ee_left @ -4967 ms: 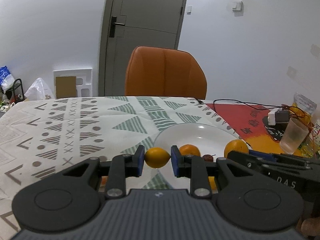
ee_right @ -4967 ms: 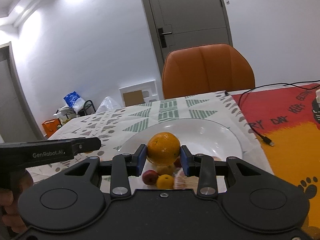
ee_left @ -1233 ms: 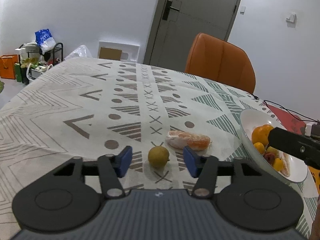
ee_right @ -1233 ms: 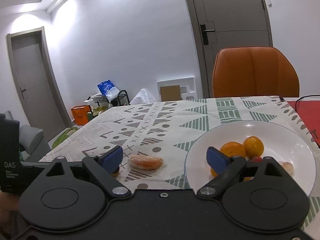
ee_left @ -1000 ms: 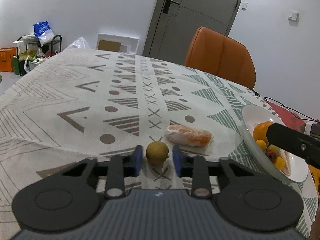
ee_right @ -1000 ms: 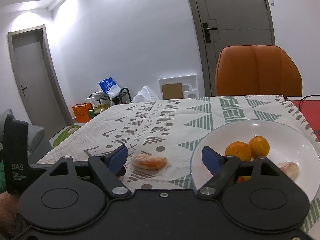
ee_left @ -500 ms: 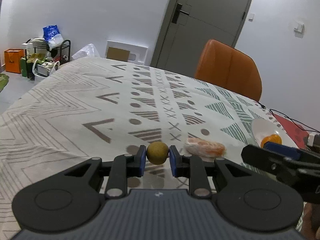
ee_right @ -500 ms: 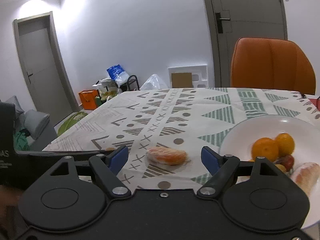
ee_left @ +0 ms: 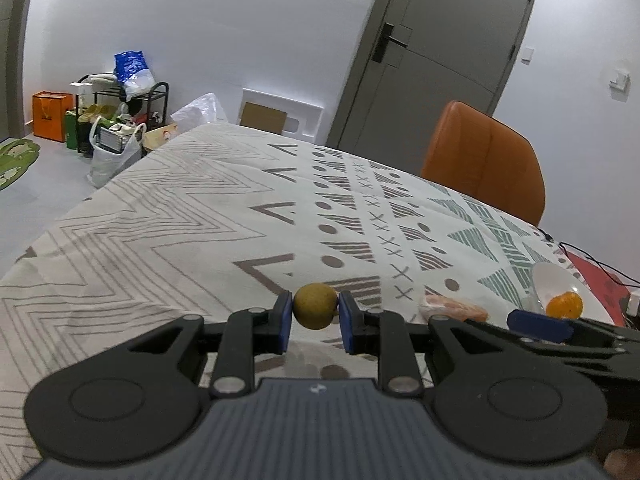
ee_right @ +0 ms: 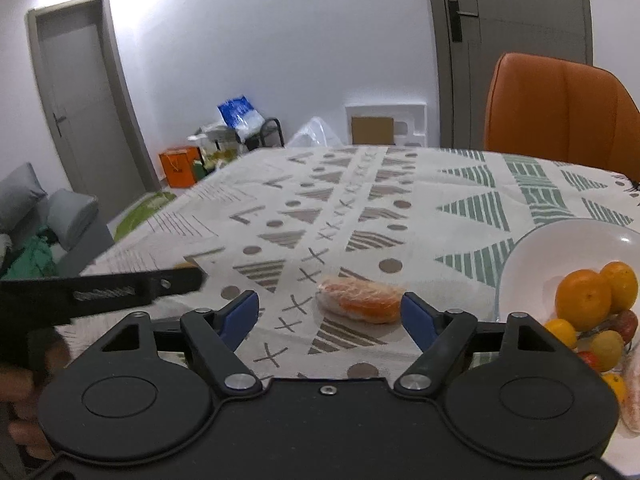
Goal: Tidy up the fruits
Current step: 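Grasp the green-yellow citrus with the left tool while the right tool grasps the pomelo segment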
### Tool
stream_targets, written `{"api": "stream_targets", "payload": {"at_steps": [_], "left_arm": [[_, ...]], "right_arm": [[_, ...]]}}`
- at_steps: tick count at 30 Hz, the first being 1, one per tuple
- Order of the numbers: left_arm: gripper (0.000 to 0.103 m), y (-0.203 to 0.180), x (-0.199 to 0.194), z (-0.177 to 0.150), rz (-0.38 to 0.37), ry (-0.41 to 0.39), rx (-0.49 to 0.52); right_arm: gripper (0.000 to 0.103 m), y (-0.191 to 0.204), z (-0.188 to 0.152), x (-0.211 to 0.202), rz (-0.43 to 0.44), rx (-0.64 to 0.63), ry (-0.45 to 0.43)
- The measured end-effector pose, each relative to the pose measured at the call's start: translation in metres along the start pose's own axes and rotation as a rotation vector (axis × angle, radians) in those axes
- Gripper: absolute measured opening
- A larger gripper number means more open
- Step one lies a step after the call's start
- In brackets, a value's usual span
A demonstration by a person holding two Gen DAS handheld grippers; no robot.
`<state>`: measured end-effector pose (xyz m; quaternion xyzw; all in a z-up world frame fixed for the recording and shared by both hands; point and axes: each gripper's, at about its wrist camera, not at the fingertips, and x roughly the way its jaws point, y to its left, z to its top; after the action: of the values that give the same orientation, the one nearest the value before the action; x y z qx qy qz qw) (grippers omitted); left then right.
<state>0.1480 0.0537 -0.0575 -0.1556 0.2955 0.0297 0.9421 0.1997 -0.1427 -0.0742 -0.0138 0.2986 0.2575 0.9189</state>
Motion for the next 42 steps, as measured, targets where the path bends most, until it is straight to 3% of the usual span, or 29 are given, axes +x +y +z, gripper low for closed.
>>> {"api": "stream_targets", "payload": {"at_steps": [14, 22, 36, 38, 42], "left_arm": [[0.023, 0.026, -0.004, 0.004, 0.020, -0.006, -0.044], [0.023, 0.034, -0.004, 0.004, 0.025, -0.008, -0.058], [0.023, 0.036, -0.004, 0.005, 0.029, -0.004, -0.058], [0.023, 0.035, -0.004, 0.006, 0.030, -0.005, -0.054], [0.023, 0.031, -0.005, 0.008, 0.025, -0.011, -0.042]], "right_arm": [[0.074, 0.008, 0.005, 0.030, -0.082, -0.020, 0.064], [0.074, 0.016, 0.008, 0.034, -0.046, -0.049, 0.057], [0.074, 0.013, 0.006, 0.049, -0.074, -0.107, 0.083], [0.066, 0.014, 0.006, 0.048, -0.069, -0.118, 0.079], [0.064, 0.011, 0.008, 0.043, -0.045, -0.100, 0.072]]}}
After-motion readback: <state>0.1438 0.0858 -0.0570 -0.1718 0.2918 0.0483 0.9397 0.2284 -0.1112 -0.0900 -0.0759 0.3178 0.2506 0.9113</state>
